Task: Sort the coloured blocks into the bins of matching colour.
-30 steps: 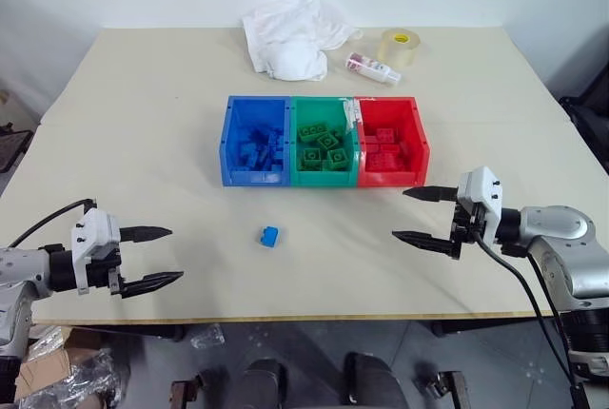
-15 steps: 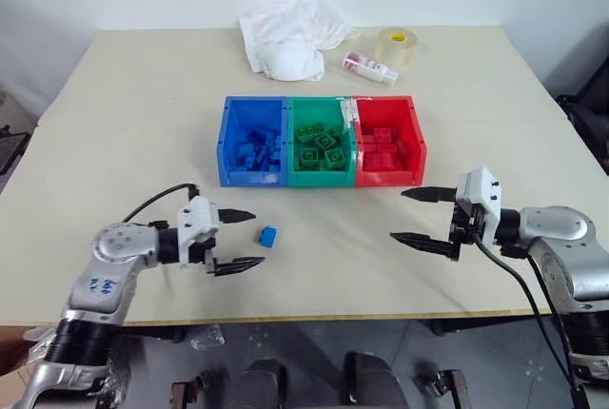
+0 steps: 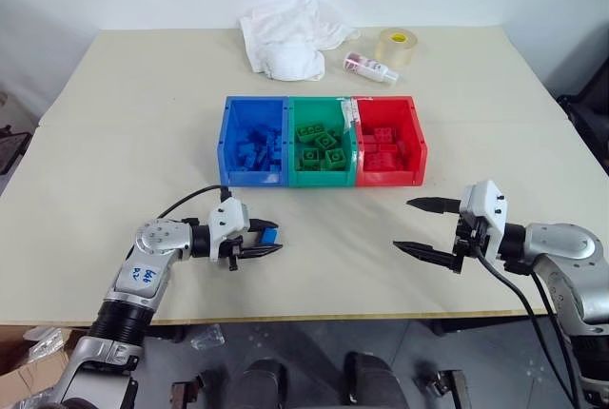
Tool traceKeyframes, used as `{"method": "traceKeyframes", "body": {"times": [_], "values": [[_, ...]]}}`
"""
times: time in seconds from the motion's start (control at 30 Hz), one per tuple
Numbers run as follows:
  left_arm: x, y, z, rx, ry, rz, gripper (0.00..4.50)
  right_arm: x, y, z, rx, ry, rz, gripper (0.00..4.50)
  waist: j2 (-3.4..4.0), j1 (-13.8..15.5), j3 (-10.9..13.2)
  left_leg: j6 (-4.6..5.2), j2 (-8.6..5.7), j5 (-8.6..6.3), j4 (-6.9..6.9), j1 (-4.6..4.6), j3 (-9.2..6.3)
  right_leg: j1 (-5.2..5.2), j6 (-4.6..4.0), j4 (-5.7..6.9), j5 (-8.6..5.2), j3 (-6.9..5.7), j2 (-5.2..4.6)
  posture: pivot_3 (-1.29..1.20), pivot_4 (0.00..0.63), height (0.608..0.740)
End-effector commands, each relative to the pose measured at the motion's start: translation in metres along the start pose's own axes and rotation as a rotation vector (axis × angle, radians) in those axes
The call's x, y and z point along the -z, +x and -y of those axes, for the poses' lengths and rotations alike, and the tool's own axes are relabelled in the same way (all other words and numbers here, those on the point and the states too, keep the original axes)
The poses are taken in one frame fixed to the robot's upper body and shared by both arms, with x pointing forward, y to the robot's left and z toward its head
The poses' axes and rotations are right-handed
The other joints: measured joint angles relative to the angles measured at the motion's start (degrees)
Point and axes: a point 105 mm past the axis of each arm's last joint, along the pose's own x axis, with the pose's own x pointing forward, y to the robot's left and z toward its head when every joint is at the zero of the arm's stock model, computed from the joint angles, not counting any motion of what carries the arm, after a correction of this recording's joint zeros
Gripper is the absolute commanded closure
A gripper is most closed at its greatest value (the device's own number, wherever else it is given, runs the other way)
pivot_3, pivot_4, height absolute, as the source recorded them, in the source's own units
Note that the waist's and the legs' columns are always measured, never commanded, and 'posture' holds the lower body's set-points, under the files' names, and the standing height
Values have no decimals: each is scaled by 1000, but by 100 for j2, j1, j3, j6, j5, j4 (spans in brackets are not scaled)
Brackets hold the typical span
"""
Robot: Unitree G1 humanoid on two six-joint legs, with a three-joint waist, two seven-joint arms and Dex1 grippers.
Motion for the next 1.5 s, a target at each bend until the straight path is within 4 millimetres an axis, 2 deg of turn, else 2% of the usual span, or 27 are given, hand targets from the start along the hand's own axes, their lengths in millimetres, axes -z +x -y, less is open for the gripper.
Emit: {"method": "traceKeyframes", "body": {"times": [0.03,0.2,0.27,0.33,0.4,0.53,0.63,0.8,0.93,1.03,1.23,1.33,1.43,1.5], "values": [[-28,-3,-21,-87,33,77,2840,-13,-7,4,21,-40,26,0,-1,31,1,0,0,0,0,0,-1,0,0,0,0,0,0,0,150,740],[-60,-9,-60,-243,62,141,2840,-14,-6,6,18,-45,28,0,-3,120,1,1,-1,0,13,-1,0,4,1,2,1,1,0,0,150,740],[-71,-13,-91,-360,51,153,2840,-14,-5,7,14,-50,31,0,-4,134,2,1,-2,0,11,-1,0,3,1,2,1,0,0,0,150,740],[-73,-16,-116,-467,28,138,2840,-15,-3,8,12,-54,34,0,-5,128,2,1,-11,1,15,-5,0,3,2,1,1,-5,3,0,150,740],[-72,-16,-130,-524,2,116,2116,-15,-2,8,9,-57,37,0,-6,127,2,1,-21,1,15,-3,0,3,2,8,1,-6,3,0,150,740],[-74,-7,-131,-488,4,129,912,-16,-1,8,7,-61,41,0,-6,99,2,1,-23,1,0,-2,1,-5,2,9,1,-8,2,0,150,740],[-80,-6,-127,-452,11,161,12,-16,-2,8,10,-62,41,0,-7,107,3,1,-21,1,1,-4,0,-6,2,8,1,-12,3,0,150,740],[-87,-14,-116,-380,37,208,12,-16,-4,8,12,-63,39,0,-7,117,3,1,-13,1,11,-4,0,-1,2,9,1,-11,1,0,150,740],[-98,-34,-94,-282,50,282,12,-16,-6,10,14,-66,34,0,-7,98,3,0,-2,1,8,-4,-2,-5,2,10,1,-11,2,0,150,740],[-98,-53,-76,-248,41,278,12,-15,-8,12,10,-66,26,0,-7,35,3,0,1,1,3,-3,-2,-6,2,9,1,-7,1,0,150,740],[-61,-102,-33,-203,-62,149,12,-8,-16,21,-7,-57,-13,0,-4,-45,2,0,5,0,-5,3,-3,-6,0,5,0,1,2,0,150,740],[-37,-127,-16,-214,-125,69,12,-1,-24,30,-11,-53,-53,0,-3,-28,3,-1,8,0,-4,3,-2,-1,0,-8,0,2,2,0,150,740],[-17,-150,-10,-252,-149,19,12,8,-33,38,-22,-61,-112,0,-1,24,4,0,6,0,-4,1,-5,8,0,-25,0,0,0,0,150,740],[-13,-156,-11,-276,-148,20,12,10,-35,43,-22,-66,-126,0,-1,46,4,0,5,0,-3,1,-6,9,0,-27,0,0,0,0,150,740]]}}
